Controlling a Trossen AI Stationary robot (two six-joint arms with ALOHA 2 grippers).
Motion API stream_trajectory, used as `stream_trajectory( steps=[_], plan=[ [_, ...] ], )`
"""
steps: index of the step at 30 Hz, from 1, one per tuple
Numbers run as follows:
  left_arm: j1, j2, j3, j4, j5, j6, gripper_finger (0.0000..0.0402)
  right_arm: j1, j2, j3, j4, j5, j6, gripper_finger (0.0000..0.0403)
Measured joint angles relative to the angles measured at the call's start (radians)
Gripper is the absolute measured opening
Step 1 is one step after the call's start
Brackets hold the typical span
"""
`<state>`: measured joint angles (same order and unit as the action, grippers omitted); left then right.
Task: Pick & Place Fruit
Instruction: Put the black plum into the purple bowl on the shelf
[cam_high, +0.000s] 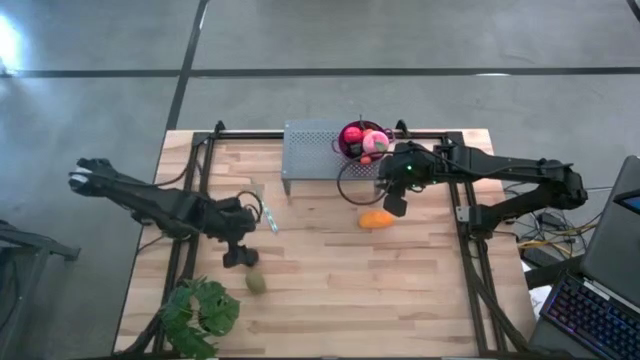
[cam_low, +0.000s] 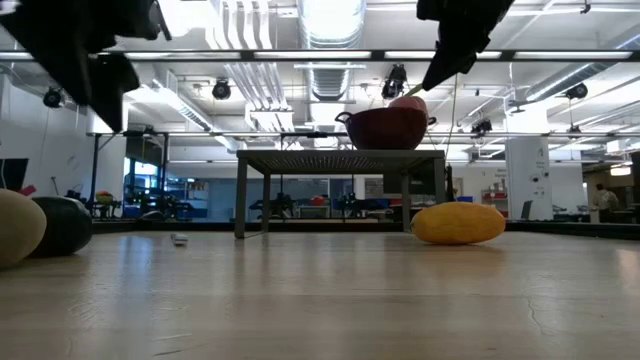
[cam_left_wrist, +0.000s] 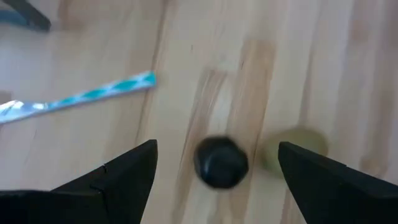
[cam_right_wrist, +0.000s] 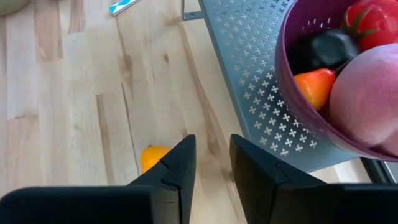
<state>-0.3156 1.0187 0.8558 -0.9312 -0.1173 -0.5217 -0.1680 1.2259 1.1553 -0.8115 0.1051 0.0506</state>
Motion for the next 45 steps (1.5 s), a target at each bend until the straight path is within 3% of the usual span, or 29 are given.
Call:
stream_trajectory(
  steps=[14,31,45],
  plan=[
    [-0.083,0.187,0.0,-0.064,0.007,0.094,0.0337,0.0,0.0,0.0,0.024,0.0,0.0,0.0146],
    [-0.095,0.339,-0.01,0.005,0.052,0.13,0.0337,0.0,0.0,-0.007,0.037,0.001,0.002,0.018],
    [-0.095,0.424,-0.066,0.116,0.054,0.128,0.0337,0.0,0.0,-0.053,0.041,0.002,0.002,0.0157]
  ],
)
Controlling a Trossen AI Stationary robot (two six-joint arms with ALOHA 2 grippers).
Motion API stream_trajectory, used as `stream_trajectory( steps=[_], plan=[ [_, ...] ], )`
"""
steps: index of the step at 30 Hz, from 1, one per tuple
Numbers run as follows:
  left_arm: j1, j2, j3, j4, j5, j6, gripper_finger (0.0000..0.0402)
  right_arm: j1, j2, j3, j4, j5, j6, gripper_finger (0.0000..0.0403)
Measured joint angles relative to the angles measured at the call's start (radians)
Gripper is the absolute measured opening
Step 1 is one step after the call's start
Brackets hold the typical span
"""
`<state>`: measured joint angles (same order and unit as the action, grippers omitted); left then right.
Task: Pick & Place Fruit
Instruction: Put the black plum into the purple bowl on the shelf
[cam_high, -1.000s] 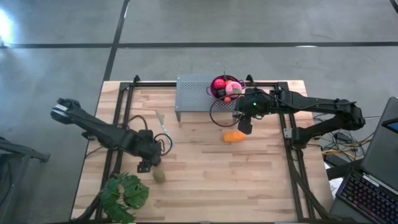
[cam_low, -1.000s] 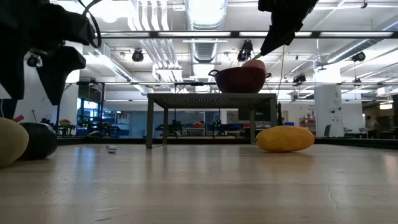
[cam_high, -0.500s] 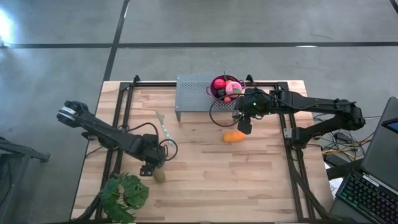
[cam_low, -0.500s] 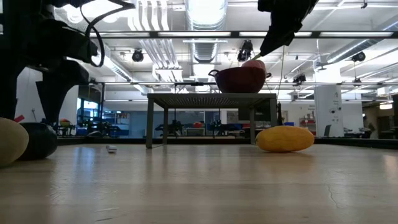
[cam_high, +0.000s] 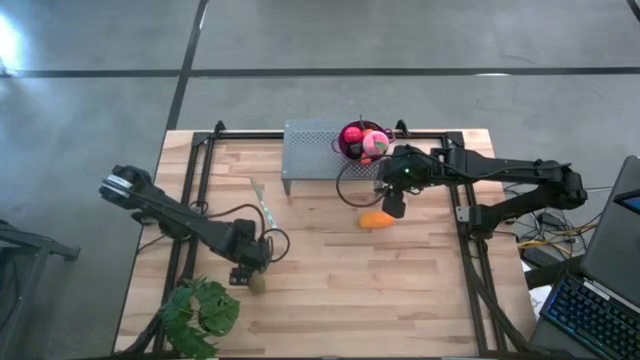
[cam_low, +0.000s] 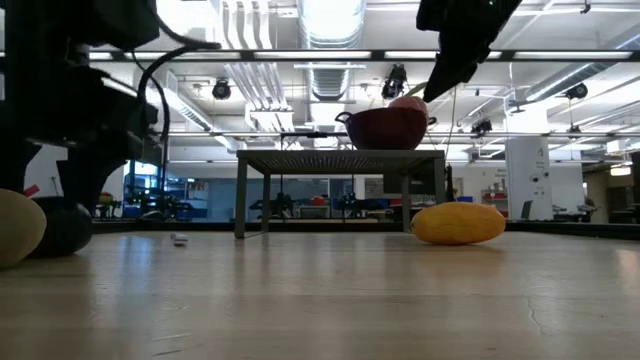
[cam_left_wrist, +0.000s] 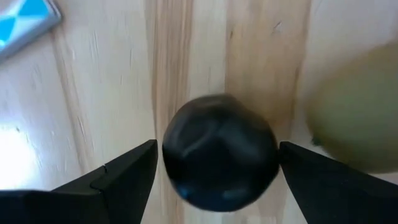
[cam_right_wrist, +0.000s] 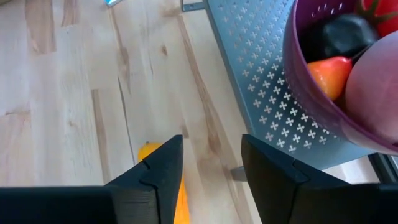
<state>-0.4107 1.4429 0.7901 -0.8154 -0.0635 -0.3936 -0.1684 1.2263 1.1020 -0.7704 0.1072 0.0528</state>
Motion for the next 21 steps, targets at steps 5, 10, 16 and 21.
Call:
stream_trajectory(
  steps=[5,10,16,21],
  plan=[
    [0.0,0.004,-0.021,0.004,0.0,-0.001,0.0337,0.0,0.0,-0.01,0.001,0.0,0.0,0.0141],
    [0.0,0.004,-0.037,0.056,-0.001,-0.001,0.0337,0.0,0.0,-0.01,0.01,0.0,0.0,0.0126],
    [0.0,0.004,-0.044,0.073,-0.001,-0.001,0.0337,0.0,0.0,-0.01,0.023,0.0,-0.003,0.0112],
    [0.0,0.004,-0.045,0.072,-0.003,-0.002,0.0317,0.0,0.0,-0.01,0.022,0.0,-0.003,0.01]
  ],
)
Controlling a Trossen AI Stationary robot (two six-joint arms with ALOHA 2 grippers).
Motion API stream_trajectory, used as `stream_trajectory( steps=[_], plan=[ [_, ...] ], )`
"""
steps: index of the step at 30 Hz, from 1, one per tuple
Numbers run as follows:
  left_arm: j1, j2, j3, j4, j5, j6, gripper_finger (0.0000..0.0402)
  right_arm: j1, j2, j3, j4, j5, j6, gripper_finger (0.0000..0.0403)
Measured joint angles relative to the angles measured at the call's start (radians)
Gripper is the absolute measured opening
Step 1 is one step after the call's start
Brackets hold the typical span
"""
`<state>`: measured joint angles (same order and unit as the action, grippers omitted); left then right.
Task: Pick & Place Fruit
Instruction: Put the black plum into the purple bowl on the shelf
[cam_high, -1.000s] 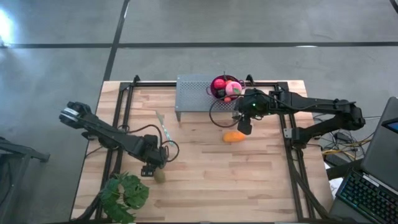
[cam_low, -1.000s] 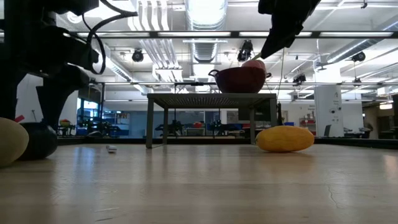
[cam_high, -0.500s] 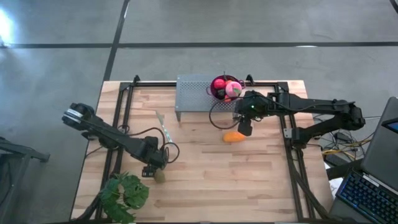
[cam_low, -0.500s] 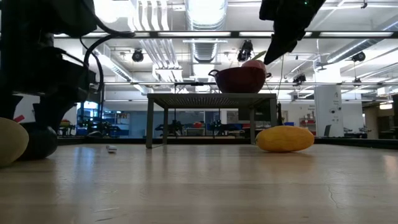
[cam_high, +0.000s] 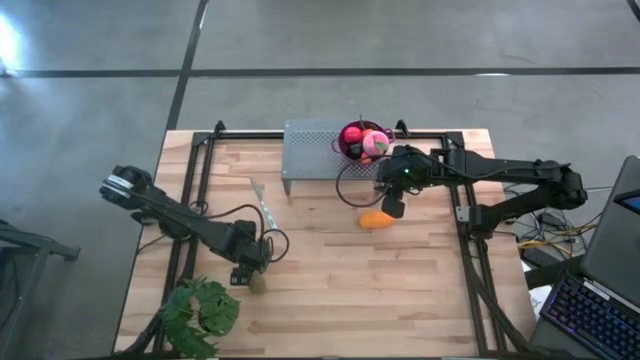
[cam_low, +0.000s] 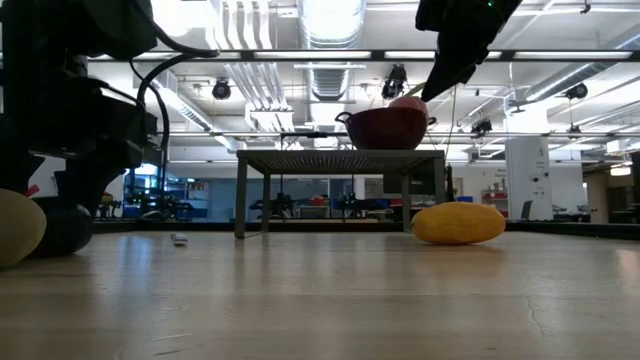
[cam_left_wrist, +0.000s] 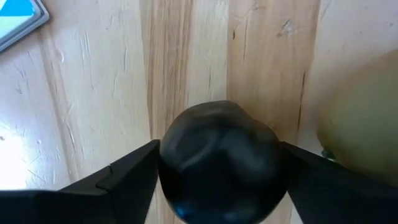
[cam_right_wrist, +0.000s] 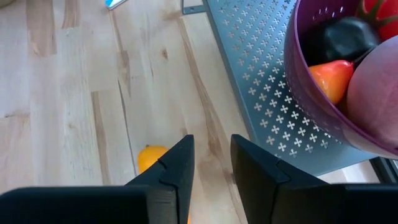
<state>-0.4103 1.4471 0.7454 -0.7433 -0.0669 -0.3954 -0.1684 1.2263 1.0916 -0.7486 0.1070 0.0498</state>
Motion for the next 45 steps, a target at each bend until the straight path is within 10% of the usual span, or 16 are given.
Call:
stream_trajectory(
  steps=[20,29,36,45],
  plan=[
    [0.002,-0.004,0.007,-0.027,0.003,-0.01,0.0271,0.0,0.0,0.0,0.0,0.0,-0.004,0.0052],
    [0.038,-0.017,0.175,-0.157,-0.024,-0.056,0.0271,0.0,0.0,0.0,0.028,0.0,-0.322,0.0039],
    [0.07,-0.061,0.271,0.051,-0.147,0.068,0.0271,0.019,0.0,0.029,0.029,0.016,-0.48,0.0045],
    [0.13,-0.142,0.266,0.459,-0.162,0.261,0.0271,0.216,-0.001,-0.004,0.058,0.341,-0.635,0.0029]
  ],
)
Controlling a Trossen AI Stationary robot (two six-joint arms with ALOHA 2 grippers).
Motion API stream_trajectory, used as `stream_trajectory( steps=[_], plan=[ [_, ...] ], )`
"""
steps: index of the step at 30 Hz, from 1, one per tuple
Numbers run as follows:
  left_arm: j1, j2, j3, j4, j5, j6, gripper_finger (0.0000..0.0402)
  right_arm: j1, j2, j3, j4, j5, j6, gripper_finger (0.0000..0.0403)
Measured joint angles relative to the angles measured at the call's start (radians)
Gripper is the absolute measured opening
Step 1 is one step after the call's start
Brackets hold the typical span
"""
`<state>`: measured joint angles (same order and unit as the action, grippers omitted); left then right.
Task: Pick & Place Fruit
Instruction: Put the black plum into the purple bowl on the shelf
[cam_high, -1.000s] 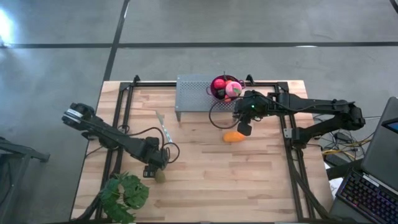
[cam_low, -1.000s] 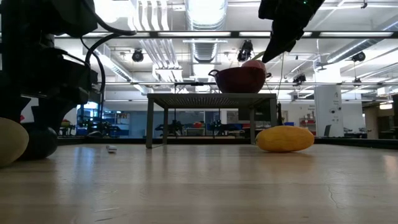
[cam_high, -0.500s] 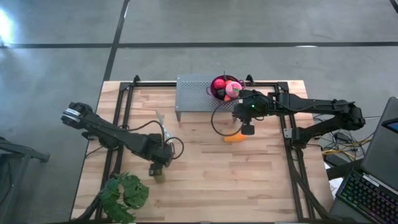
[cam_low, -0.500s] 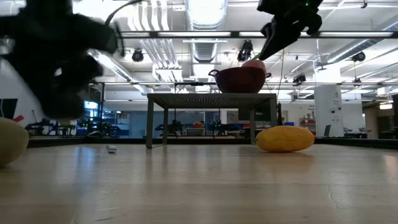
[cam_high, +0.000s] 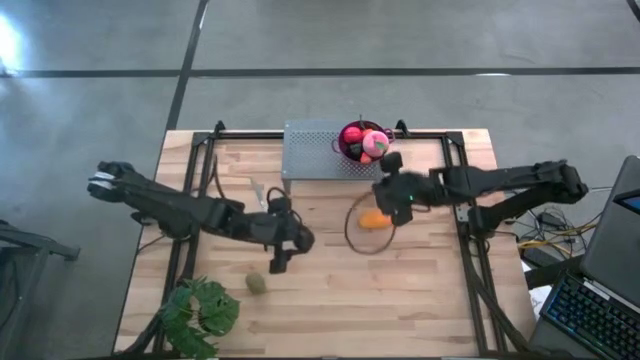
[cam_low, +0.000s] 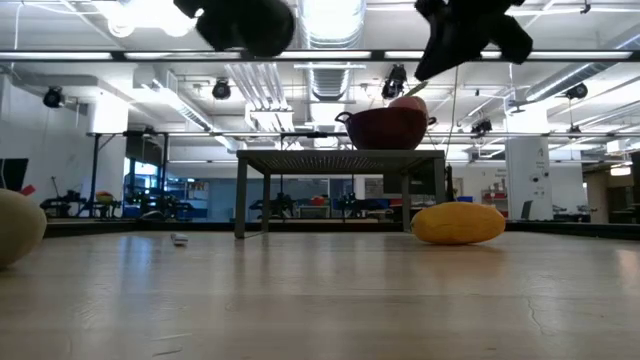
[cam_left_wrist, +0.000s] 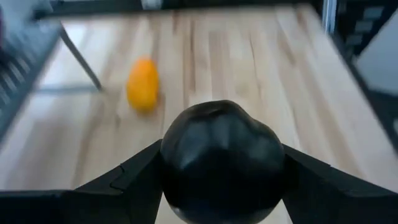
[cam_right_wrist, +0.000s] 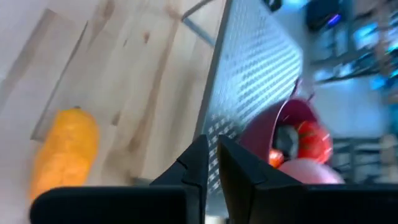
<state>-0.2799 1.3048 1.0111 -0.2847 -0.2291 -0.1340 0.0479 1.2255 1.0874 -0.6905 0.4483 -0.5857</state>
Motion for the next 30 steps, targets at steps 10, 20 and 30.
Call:
stream_trajectory(
  steps=[10,20,30],
  plan=[
    [0.088,0.023,-0.002,0.329,0.005,0.066,0.0271,0.253,0.0,-0.016,0.081,0.285,-0.055,0.0012],
    [0.175,0.081,-0.002,0.549,0.252,0.028,0.0272,0.393,0.0,-0.011,0.153,0.418,-0.055,0.0011],
    [0.207,0.1,-0.002,0.666,0.283,-0.083,0.0272,0.399,0.003,0.036,0.151,0.41,-0.081,0.0124]
  ],
)
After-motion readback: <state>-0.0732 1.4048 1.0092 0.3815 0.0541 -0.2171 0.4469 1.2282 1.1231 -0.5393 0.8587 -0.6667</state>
